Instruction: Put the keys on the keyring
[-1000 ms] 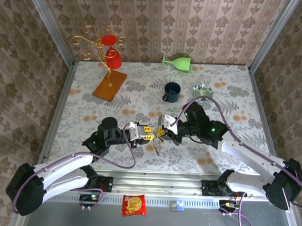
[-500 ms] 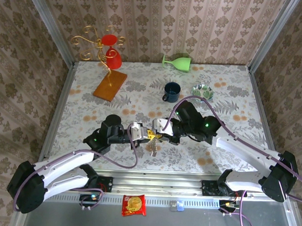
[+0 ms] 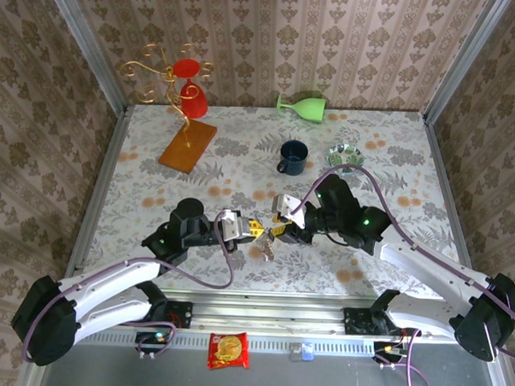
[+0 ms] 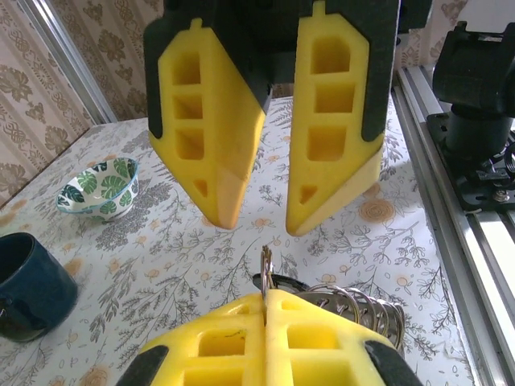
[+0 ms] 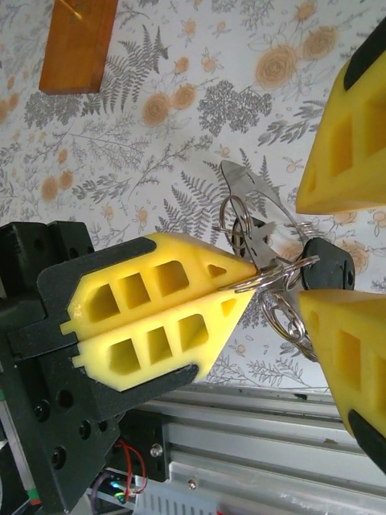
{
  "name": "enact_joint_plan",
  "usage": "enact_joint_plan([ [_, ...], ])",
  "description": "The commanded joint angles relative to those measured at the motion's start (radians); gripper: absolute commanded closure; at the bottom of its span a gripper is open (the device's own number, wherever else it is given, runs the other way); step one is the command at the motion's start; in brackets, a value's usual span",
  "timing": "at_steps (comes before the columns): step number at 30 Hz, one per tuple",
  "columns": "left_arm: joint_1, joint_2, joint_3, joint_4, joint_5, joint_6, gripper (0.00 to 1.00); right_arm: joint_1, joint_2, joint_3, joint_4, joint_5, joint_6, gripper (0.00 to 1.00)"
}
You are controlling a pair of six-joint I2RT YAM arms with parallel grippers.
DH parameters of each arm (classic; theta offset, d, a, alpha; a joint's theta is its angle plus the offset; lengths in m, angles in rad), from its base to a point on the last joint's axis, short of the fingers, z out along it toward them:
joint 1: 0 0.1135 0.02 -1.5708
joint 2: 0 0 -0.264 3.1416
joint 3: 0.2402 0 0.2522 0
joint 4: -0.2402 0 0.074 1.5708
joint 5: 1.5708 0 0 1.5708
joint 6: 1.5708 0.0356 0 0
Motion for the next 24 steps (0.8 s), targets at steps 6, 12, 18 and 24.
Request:
enact_joint_plan([
  [6, 0.001, -0.030, -0.023, 0.103, 0.012, -0.035, 1.00, -0.001, -0.001, -0.027, 0.042, -0.031, 0.050, 0.74],
  [12, 0.001, -0.027, -0.026, 0.113, 0.012, -0.040, 1.00, -0.001, 0.017, -0.017, 0.040, -0.049, 0.045, 0.78],
  [18, 0.001, -0.027, -0.028, 0.118, 0.012, -0.043, 1.00, 0.000, 0.030, -0.009, 0.039, -0.070, 0.037, 0.85],
  [24, 0.001, -0.025, -0.031, 0.125, 0.012, -0.044, 1.00, -0.001, 0.028, -0.008, 0.024, -0.079, 0.012, 0.97],
])
